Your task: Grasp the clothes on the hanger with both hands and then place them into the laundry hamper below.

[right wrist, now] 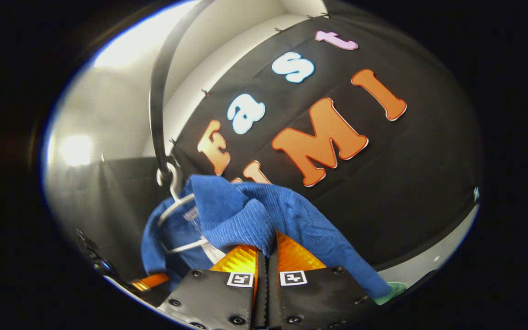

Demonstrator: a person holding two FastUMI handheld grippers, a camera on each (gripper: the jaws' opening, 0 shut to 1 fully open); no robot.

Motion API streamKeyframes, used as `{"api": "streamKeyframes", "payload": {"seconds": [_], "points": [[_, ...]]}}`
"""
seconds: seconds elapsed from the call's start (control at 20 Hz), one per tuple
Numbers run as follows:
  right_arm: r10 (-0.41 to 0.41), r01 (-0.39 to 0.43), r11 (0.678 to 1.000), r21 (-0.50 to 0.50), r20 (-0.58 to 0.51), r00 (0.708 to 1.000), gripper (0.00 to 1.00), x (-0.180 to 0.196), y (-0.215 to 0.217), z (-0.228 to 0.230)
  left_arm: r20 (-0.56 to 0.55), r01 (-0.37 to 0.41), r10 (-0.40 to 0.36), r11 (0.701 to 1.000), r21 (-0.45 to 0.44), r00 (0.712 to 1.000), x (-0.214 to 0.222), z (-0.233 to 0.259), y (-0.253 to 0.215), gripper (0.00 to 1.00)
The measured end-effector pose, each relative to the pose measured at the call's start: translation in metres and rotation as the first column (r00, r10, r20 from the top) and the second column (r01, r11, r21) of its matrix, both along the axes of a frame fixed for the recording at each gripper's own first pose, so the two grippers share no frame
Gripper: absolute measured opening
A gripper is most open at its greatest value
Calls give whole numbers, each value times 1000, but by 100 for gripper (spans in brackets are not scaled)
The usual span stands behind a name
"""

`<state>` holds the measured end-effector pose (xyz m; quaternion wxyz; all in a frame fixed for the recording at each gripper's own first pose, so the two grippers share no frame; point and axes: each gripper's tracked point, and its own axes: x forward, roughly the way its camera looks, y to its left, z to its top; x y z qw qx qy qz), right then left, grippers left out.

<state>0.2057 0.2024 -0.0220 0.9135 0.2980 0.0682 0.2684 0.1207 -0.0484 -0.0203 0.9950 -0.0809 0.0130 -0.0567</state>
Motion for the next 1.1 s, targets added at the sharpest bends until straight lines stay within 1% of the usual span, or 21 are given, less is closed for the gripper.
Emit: {"api": "streamKeyframes", "payload": {"seconds": [0.05,0.2,0.35,0.5,0.6,0.65,0.8,0.95,1.0,1.1], "points": [[1,0,999,39,-14,1000,7,2,-9,6,18,-5,5,1000,-2,1000,-3,8,3,3],[-17,20,998,65,-43,999,8,16,-23,6,75,-29,28,1000,9,997,-10,35,18,3],[1,7,992,128,-64,998,7,20,-29,16,137,-54,54,999,-4,989,-14,60,26,3],[1,11,983,184,-66,998,7,26,-39,27,155,-66,64,998,3,986,-14,76,34,3],[14,-2,976,218,-51,999,7,26,-37,41,158,-64,64,998,-1,985,-12,85,37,1],[12,-3,974,225,-39,999,7,26,-40,46,164,-64,64,998,-1,984,-10,91,39,2],[1,8,962,272,-35,999,7,35,-50,58,188,-95,91,995,8,978,-3,106,51,3],[-20,29,946,324,-33,999,7,45,-66,63,212,-115,113,993,-3,971,3,117,62,3],[-30,38,941,335,-30,999,7,49,-72,63,215,-126,123,992,1,969,6,118,66,1],[-57,57,940,335,-12,998,7,54,-83,65,228,-150,141,988,23,963,14,124,76,3]]}}
